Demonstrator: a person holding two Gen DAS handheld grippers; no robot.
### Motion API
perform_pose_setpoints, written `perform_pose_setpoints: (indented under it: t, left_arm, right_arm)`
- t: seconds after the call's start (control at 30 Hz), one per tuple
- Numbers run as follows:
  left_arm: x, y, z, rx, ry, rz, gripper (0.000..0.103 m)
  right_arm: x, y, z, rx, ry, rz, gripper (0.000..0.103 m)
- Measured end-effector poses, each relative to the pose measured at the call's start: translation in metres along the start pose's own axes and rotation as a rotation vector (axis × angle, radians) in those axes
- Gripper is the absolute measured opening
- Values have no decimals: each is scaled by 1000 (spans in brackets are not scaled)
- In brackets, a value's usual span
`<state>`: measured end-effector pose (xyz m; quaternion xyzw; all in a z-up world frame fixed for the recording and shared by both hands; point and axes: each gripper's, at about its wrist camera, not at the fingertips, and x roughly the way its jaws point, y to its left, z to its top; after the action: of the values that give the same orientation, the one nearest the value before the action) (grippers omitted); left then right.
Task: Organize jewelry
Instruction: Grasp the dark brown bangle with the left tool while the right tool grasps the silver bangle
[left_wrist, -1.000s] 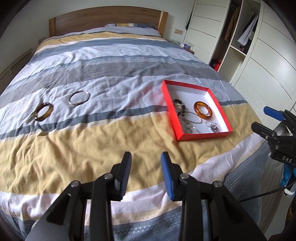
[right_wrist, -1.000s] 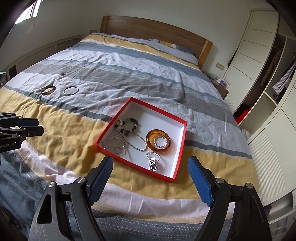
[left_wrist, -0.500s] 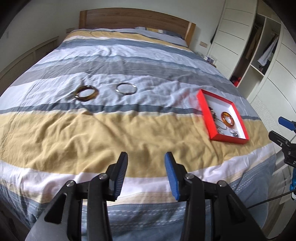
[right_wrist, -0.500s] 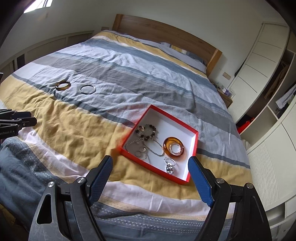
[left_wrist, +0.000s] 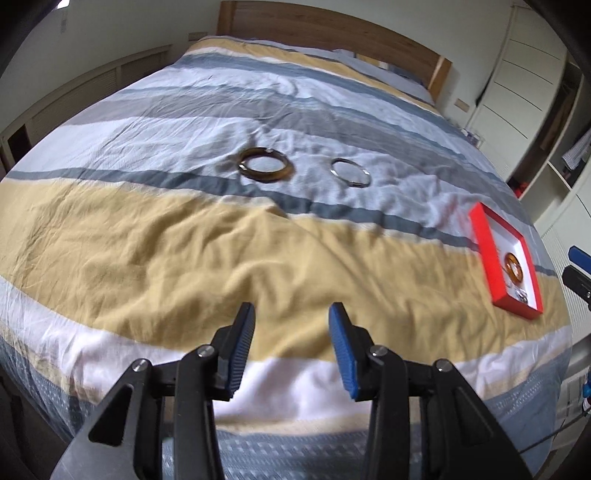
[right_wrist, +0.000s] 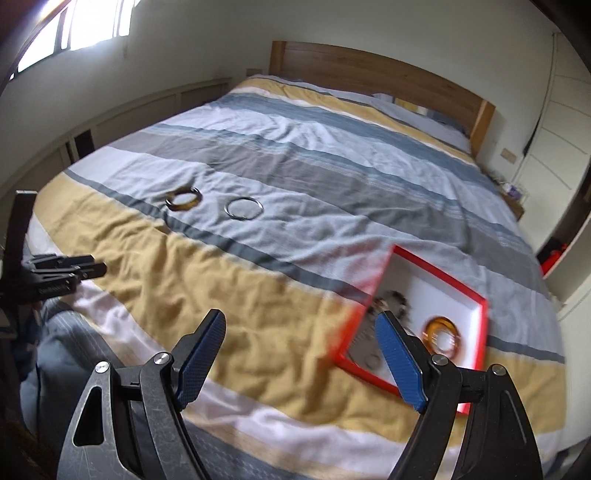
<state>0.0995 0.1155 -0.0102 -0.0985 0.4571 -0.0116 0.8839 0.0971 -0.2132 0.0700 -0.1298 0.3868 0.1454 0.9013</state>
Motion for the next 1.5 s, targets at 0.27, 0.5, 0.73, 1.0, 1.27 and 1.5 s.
perform_pose_setpoints:
  t: [0.27, 0.5, 0.73, 1.0, 1.27, 1.5]
  left_arm:
    - [47, 16, 60, 38, -50, 5, 39]
    - [107, -2, 120, 169, -71, 12, 38]
    - [165, -2, 136, 231, -17, 41, 30]
    - [193, -14, 134, 302, -3, 70, 20]
    - [190, -18, 140, 269, -12, 53, 9]
    - [148, -21, 132, 176, -37, -8, 8]
  right_arm:
    - [94, 12, 49, 67, 27, 175, 48]
    - [198, 17, 91, 166, 64, 336, 38]
    - [281, 14, 111, 239, 119, 372, 32]
    - [331, 20, 112, 269, 166, 405, 28]
    - [331, 33, 116, 211, 123, 394, 6]
    - [271, 29, 113, 152, 28, 309, 4]
